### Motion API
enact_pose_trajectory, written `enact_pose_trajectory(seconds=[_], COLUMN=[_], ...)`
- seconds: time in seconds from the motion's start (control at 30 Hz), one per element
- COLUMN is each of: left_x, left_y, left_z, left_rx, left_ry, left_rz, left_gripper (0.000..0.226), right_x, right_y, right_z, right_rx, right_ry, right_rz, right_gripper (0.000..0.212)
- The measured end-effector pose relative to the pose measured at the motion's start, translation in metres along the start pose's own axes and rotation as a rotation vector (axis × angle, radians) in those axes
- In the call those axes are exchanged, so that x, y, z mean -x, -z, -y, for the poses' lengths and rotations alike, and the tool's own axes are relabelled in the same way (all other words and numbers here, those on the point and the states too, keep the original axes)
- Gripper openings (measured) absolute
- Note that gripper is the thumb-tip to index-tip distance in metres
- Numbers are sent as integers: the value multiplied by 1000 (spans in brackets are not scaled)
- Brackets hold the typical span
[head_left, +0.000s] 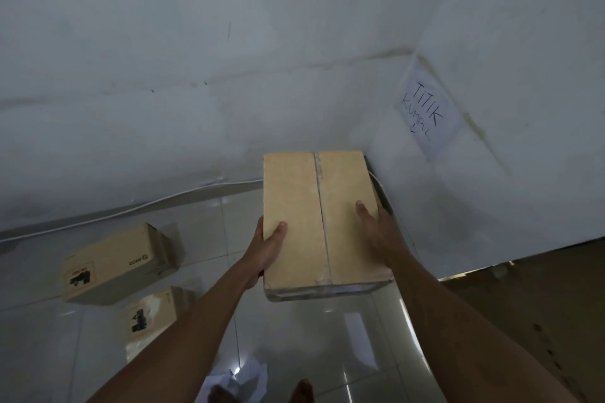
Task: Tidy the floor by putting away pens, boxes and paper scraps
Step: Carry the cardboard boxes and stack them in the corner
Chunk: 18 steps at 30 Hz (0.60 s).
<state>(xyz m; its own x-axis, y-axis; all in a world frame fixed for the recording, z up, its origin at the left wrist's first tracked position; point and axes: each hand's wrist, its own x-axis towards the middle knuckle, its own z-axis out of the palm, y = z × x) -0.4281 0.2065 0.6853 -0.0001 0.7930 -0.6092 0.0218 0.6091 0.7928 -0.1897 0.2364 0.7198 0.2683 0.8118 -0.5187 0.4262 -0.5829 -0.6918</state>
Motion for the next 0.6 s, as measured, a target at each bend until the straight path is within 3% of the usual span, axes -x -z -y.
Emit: enact_pose_trajectory(seconds=[0.07,0.6], left_x=[-4,-77], left_y=[-3,-25], left_z=[-3,-49], left_rx=[-10,-172], left_ry=[6,91], left_rz=[17,93], left_gripper=[55,59], right_x=[-9,-59], right_y=[2,21], right_z=[-4,25], right_rx=[-8,-38], right_ry=[-5,-44], right_rz=[-14,-134], right_gripper=[102,64])
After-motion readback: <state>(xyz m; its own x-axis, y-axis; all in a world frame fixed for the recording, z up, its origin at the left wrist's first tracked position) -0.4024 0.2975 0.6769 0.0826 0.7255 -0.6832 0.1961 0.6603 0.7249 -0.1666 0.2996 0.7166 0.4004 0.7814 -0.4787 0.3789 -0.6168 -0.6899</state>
